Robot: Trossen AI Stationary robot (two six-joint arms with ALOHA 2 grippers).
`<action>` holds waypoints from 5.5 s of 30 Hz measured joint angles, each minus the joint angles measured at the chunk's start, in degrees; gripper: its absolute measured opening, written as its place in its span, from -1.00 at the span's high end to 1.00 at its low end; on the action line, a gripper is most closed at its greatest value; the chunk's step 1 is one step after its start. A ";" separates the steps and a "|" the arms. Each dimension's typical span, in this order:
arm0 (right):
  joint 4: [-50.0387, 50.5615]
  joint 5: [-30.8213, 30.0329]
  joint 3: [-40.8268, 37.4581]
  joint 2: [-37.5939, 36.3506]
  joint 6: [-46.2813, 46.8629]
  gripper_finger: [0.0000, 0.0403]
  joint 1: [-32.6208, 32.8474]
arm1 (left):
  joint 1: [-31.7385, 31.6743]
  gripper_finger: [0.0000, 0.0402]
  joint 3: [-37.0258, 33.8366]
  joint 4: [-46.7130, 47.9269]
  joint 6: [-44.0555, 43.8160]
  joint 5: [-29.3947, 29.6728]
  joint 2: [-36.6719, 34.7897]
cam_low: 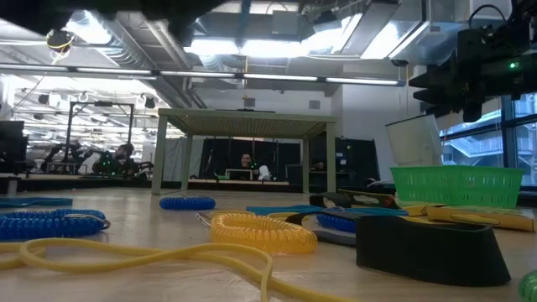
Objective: Pick & Place Office Desk Supplies
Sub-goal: Put the blue rubber band into the red bin
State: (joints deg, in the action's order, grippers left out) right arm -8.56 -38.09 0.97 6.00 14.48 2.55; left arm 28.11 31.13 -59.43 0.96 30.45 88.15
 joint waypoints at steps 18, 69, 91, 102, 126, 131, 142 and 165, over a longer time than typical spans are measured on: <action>-0.06 0.02 0.00 0.00 0.00 0.04 0.02 | 9.08 0.98 -4.13 45.59 -31.48 -4.43 -25.44; -0.05 0.00 0.00 0.00 0.01 0.04 0.02 | 11.53 0.24 8.62 108.48 -80.58 -39.38 -30.80; -0.05 0.02 0.00 0.00 0.00 0.04 0.00 | -6.92 0.14 8.62 100.46 -59.80 -35.81 -9.63; -0.06 0.00 0.00 -0.02 0.00 0.04 0.02 | -9.63 0.14 8.97 100.60 -58.33 -31.01 -1.41; -0.07 0.00 0.00 0.00 0.02 0.04 0.00 | -8.31 0.96 12.10 98.47 -46.72 -26.27 0.56; -0.04 0.02 0.00 0.00 0.01 0.04 0.02 | -8.55 0.98 16.44 94.55 -42.04 -19.70 0.64; -0.04 0.02 0.00 -0.01 0.00 0.04 0.02 | -8.32 0.98 21.61 61.17 -17.24 -4.96 0.62; -0.04 0.00 0.00 0.00 0.02 0.04 0.02 | -4.84 0.98 21.64 34.81 -4.65 -2.95 0.51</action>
State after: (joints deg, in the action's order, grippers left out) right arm -8.60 -38.09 0.97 6.00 14.50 2.57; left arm 23.27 52.77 -24.61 -3.69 27.50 88.66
